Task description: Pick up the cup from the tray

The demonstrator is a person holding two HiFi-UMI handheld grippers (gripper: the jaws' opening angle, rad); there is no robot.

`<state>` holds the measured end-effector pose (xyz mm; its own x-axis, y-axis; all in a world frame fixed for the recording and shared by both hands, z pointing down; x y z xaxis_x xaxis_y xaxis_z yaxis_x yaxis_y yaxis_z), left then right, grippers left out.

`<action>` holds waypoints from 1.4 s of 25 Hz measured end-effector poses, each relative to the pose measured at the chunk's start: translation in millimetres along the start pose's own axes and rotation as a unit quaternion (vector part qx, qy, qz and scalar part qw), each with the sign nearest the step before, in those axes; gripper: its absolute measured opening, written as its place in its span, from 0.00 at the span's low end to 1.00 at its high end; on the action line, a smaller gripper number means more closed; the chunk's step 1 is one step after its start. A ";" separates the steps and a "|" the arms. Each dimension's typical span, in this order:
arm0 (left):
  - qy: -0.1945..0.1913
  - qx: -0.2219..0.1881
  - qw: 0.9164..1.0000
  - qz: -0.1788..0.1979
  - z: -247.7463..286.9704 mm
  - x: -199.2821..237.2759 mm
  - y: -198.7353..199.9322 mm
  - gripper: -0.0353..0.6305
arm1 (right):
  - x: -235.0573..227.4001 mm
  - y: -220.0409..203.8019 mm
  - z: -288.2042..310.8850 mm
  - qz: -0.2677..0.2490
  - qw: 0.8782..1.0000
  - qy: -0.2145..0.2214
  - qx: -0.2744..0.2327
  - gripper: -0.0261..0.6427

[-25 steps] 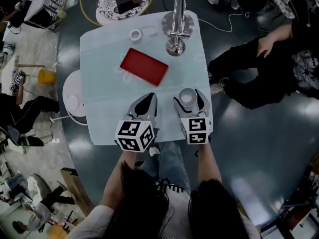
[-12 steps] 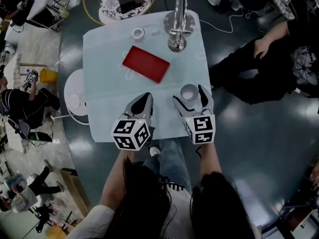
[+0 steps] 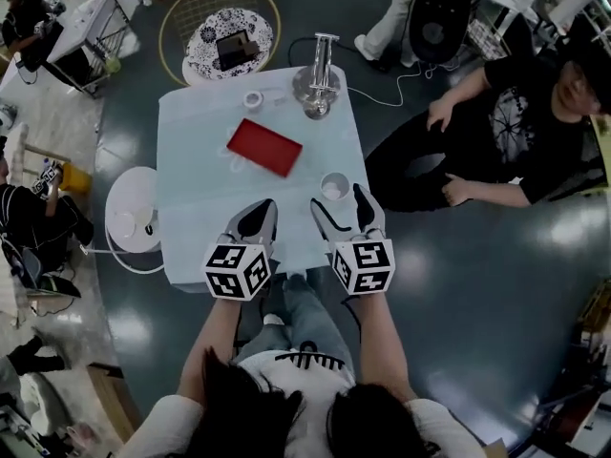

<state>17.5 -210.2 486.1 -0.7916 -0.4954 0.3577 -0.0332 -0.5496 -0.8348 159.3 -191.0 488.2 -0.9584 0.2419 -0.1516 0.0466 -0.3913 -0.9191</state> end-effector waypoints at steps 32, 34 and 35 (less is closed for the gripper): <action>0.009 -0.083 0.994 0.065 -127.7 -34.6 10.0 0.05 | 86.5 32.7 -104.7 -0.029 0.997 -0.058 -0.045 0.07; 0.010 -0.085 0.994 0.064 -130.5 -34.3 9.6 0.05 | 89.9 28.6 -104.3 -0.030 0.997 -0.058 -0.039 0.07; 0.011 -0.086 0.994 0.063 -131.6 -34.4 9.9 0.05 | 91.8 28.5 -103.7 -0.031 0.997 -0.056 -0.038 0.07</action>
<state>-36.0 -110.0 410.4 -0.8096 -0.5370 0.2369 -0.0346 -0.3593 -0.9326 101.9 -87.9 410.5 -0.9855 0.1606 -0.0547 0.0024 -0.3089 -0.9511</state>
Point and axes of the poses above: the fingertips, and each gripper's own axes: z forward along the fingers, x to its left, y out of its top, the point moved 2 cm from there along -z, backward along the fingers, and after that the axes turned 4 degrees about y, right-handed, at the moved point
